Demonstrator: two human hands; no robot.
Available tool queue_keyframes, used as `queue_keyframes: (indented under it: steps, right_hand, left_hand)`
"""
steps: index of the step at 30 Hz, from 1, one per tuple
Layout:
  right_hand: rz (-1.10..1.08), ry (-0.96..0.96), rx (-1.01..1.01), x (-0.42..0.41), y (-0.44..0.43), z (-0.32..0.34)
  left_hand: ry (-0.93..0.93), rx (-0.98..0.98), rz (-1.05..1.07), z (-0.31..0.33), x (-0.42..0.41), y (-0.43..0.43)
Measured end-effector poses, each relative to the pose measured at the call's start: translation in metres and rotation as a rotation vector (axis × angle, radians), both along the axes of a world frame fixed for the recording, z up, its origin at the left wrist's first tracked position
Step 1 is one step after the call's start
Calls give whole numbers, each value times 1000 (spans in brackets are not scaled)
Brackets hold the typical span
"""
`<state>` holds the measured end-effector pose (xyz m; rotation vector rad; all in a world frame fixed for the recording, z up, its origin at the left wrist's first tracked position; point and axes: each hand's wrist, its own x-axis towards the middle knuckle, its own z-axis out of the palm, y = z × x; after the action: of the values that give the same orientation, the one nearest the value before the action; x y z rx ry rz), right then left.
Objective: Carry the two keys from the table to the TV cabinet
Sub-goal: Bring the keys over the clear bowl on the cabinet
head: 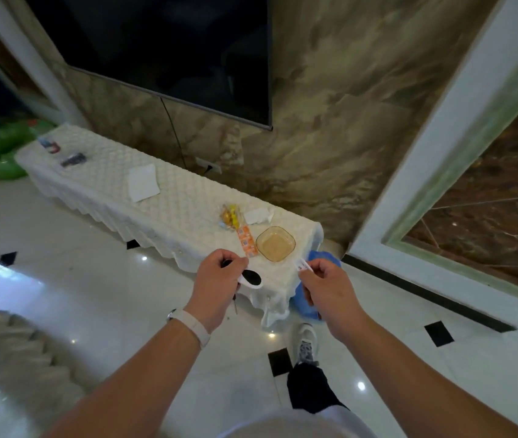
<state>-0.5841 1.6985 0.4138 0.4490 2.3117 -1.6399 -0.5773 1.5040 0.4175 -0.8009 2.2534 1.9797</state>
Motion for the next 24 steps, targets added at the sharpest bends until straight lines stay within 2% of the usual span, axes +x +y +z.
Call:
queue_keyframes:
  steps: [9,12,18,24]
  right_hand:
    - [108,-60,-44,-170,30,-17]
    - [118,-56,-44,-201,31,-26]
    - [161,-133,12,-236,30,-73]
    - [128,-230,61,-281,14,-159]
  left_hand:
    - [-3,-154,19,13,-158,46]
    - [-40,-123,19,0,-188,54]
    - [-181,-28,46,-54,-222,49]
    - [-312,-76,-29,-140,-262,29]
